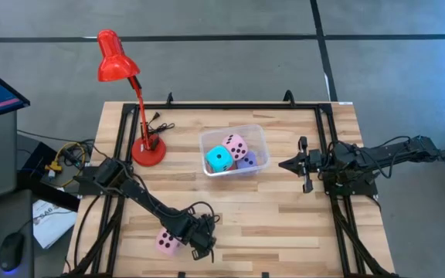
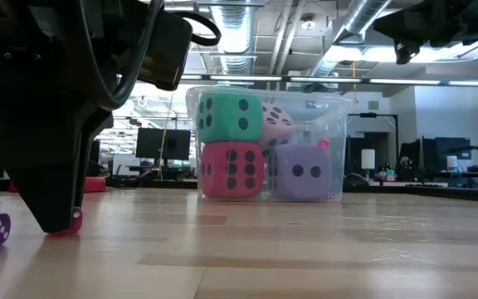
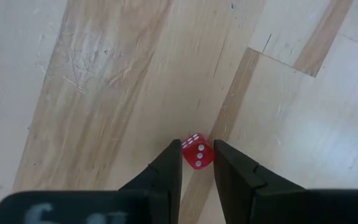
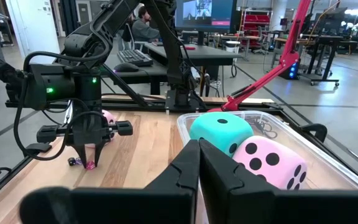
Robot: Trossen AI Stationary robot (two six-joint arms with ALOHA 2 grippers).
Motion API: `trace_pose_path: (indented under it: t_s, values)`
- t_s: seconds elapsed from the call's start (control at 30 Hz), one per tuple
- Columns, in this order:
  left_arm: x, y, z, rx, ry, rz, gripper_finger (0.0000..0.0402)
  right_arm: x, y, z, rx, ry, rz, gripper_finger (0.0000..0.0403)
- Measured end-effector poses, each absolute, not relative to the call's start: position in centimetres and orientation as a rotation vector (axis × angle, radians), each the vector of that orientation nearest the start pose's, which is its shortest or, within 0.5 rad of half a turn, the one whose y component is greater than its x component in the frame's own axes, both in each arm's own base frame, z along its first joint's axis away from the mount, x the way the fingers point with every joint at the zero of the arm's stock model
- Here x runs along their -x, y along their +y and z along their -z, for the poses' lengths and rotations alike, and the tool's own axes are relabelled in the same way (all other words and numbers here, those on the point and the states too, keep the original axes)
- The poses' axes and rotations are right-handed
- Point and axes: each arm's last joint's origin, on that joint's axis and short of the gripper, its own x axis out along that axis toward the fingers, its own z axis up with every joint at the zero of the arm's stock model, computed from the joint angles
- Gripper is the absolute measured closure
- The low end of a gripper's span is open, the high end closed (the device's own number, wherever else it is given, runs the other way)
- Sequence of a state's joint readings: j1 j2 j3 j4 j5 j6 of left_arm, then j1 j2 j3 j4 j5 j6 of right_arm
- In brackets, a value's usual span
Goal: Pick & Place Dice
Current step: Put the small red die into the transparent bin
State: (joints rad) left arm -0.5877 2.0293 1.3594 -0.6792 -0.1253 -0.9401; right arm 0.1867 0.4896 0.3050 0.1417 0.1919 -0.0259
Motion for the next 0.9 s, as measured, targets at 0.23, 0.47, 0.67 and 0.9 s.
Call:
trace_pose_path:
  t_s: [0.23,0.47,0.67,0.9]
  values:
    - [-32.4,-21.2,-14.1,0.324,1.305,-0.228,0.0336,-13.4,2.0,-23.8,0.034,0.042,0.004,0.0398]
    - [-32.4,-21.2,-14.1,0.302,1.306,-0.212,0.0334,-13.4,2.0,-23.8,0.034,0.042,0.004,0.0398]
    - [-32.5,-20.9,-14.5,0.298,1.304,-0.208,0.0337,-13.4,2.0,-23.8,0.034,0.042,0.004,0.0398]
    - [-32.7,-19.1,-17.7,0.318,1.216,-0.221,0.0336,-13.4,2.0,-23.8,0.034,0.042,0.004,0.0398]
